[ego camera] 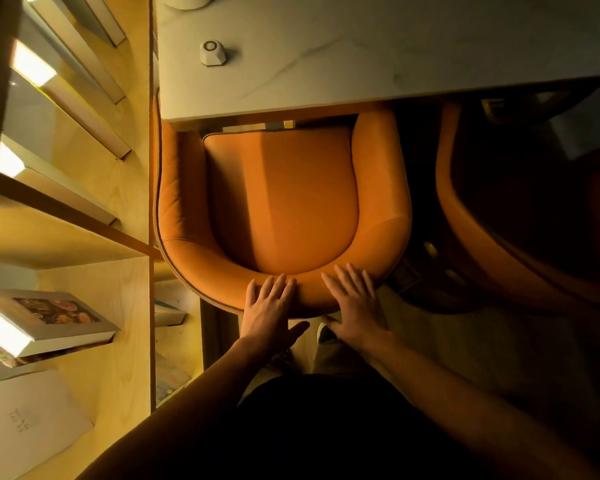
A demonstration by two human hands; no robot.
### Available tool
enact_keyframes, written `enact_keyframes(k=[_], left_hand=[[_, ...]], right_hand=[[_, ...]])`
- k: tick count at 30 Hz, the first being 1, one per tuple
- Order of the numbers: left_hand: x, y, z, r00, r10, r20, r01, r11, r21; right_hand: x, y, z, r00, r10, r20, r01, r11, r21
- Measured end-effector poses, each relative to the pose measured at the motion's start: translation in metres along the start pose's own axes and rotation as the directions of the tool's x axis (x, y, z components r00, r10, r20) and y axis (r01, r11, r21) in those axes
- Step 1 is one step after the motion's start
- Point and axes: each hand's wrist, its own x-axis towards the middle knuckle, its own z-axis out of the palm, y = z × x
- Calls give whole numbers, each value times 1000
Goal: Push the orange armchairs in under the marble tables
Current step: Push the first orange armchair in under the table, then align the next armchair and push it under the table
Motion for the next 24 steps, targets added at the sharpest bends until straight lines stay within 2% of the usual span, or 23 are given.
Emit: enact_keyframes(k=[10, 24], left_hand=[[21, 31, 0, 994, 107, 37, -105, 993, -60], [99, 180, -5, 961, 259, 94, -259, 966, -10]], right_hand=[[-39, 17, -7, 965, 255, -62, -234, 945, 230], [-108, 170, -42, 833, 511, -211, -421, 834, 355]])
